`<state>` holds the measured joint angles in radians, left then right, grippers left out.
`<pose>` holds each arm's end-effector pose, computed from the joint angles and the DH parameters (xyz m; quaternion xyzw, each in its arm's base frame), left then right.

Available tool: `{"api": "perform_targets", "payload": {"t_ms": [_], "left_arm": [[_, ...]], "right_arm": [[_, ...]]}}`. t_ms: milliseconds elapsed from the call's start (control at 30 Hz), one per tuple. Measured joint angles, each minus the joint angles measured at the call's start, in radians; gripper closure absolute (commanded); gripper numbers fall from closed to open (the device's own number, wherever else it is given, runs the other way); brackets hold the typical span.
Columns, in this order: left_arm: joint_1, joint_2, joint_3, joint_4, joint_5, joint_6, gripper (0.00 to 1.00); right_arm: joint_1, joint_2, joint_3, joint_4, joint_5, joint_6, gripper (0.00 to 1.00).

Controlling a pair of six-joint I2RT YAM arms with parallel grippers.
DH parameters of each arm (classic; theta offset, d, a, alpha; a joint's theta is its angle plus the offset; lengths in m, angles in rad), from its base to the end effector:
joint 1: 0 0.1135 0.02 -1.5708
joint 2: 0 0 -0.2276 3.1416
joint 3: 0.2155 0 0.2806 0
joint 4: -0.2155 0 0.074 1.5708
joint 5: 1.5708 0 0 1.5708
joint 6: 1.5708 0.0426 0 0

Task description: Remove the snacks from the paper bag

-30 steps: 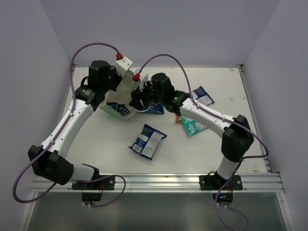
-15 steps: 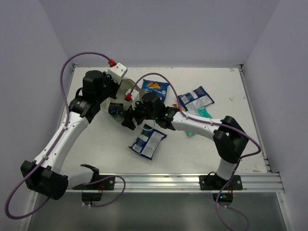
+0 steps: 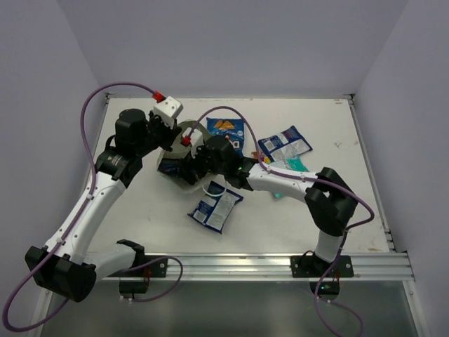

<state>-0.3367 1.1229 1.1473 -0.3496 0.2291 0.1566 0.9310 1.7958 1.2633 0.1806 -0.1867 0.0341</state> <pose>0.2832 -0.1094 0.3484 0.2617 0.7662 -0.1446 0.5688 0.2600 0.3626 0.2080 -0.4020 0.7125 0.3322 0.4694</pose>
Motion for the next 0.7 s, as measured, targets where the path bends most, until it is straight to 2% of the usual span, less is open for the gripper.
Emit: {"api": "perform_targets", "payload": {"t_ms": [133,200,233,300,500,700], "left_arm": [[0.000,0.000,0.000,0.000,0.021,-0.016,1.00],[0.000,0.000,0.000,0.000,0.027,-0.019,1.00],[0.000,-0.001,0.000,0.000,0.028,-0.019,1.00],[0.000,-0.003,0.000,0.001,0.028,-0.019,1.00],[0.000,-0.019,-0.032,0.008,-0.002,-0.015,1.00],[0.000,-0.020,-0.062,0.021,-0.055,-0.015,1.00]], "right_arm": [[0.000,0.057,0.037,0.025,0.023,-0.027,0.33],[0.000,0.079,0.044,0.027,0.032,-0.040,0.54],[0.000,0.085,0.045,0.027,0.034,-0.042,0.81],[0.000,0.090,0.045,0.025,0.037,-0.051,1.00],[0.000,0.031,0.043,-0.007,0.039,-0.069,1.00],[-0.001,-0.209,0.047,-0.093,0.036,-0.138,1.00]]}}
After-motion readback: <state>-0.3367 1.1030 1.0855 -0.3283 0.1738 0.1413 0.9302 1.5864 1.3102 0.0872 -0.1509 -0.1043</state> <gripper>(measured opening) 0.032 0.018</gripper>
